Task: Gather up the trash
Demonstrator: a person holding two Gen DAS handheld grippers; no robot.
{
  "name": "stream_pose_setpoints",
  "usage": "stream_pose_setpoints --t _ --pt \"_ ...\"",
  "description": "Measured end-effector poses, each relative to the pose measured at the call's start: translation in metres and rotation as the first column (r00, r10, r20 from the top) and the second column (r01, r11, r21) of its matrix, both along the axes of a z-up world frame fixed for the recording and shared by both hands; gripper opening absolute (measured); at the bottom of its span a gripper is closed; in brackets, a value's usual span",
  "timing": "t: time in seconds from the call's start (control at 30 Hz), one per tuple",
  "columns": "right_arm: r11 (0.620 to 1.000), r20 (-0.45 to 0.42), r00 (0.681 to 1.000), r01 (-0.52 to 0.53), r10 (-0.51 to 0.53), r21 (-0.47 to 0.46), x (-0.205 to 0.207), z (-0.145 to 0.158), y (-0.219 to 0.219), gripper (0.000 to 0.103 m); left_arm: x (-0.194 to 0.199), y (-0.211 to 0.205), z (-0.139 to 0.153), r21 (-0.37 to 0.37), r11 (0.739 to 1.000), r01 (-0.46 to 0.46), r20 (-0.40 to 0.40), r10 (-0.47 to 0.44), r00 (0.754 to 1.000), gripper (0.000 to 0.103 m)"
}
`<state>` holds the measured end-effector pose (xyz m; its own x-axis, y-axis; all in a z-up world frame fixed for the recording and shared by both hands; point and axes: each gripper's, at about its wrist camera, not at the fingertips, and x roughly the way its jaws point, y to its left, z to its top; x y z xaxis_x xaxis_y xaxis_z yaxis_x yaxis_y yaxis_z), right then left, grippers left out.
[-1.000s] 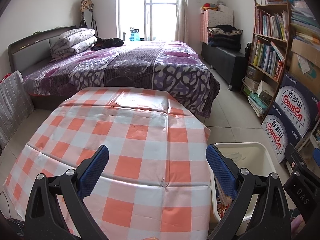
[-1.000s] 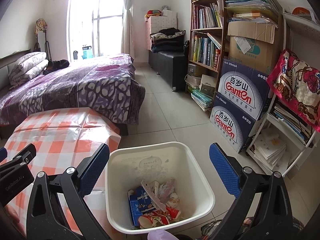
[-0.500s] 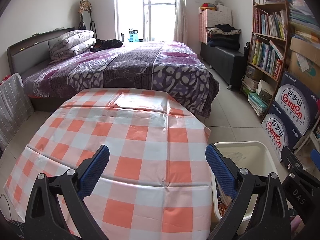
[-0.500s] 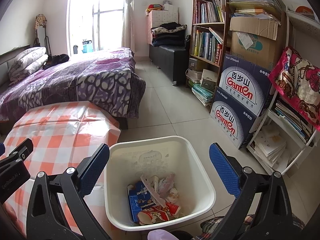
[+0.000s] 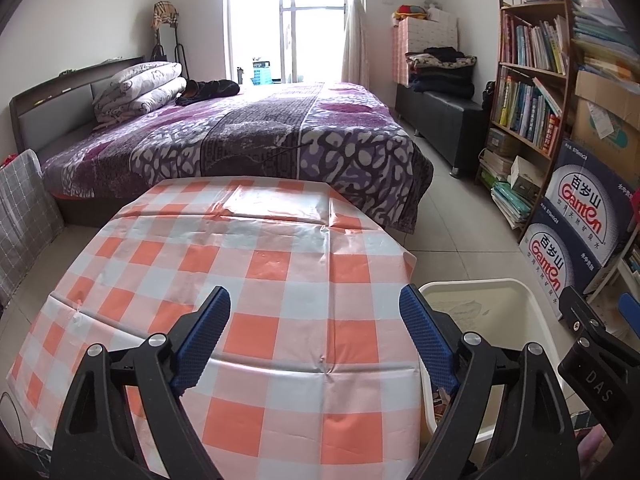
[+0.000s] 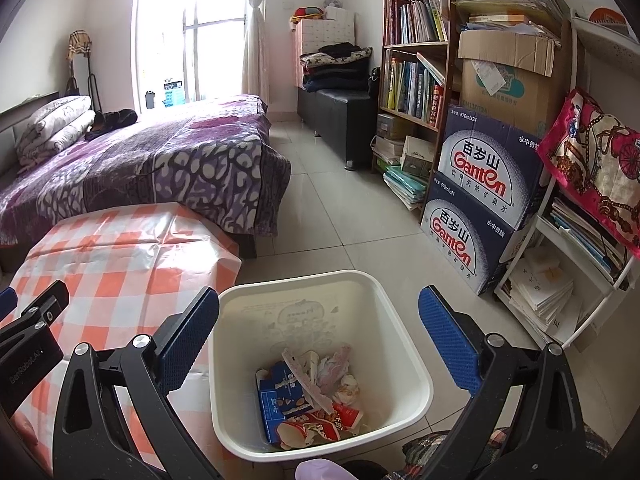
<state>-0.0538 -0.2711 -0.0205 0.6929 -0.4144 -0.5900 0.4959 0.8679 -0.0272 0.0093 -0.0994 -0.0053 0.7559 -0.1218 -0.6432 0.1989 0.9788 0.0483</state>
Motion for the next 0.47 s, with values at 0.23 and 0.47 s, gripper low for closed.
stream_pose_setpoints --t 0.23,0.47 --pt "1.000 -0.001 1.000 -0.001 0.001 -0.001 -0.0001 0.0003 -0.0007 0.096 -0.0013 -0.0022 0.0009 -0.009 1.000 0.009 -0.004 -0.009 1.000 0.089" --pt "1.000 -0.001 1.000 0.000 0.000 0.001 -0.0001 0.0005 -0.0007 0.096 -0.0006 -0.0007 -0.0004 -0.022 1.000 0.002 -0.017 -0.002 1.000 0.092"
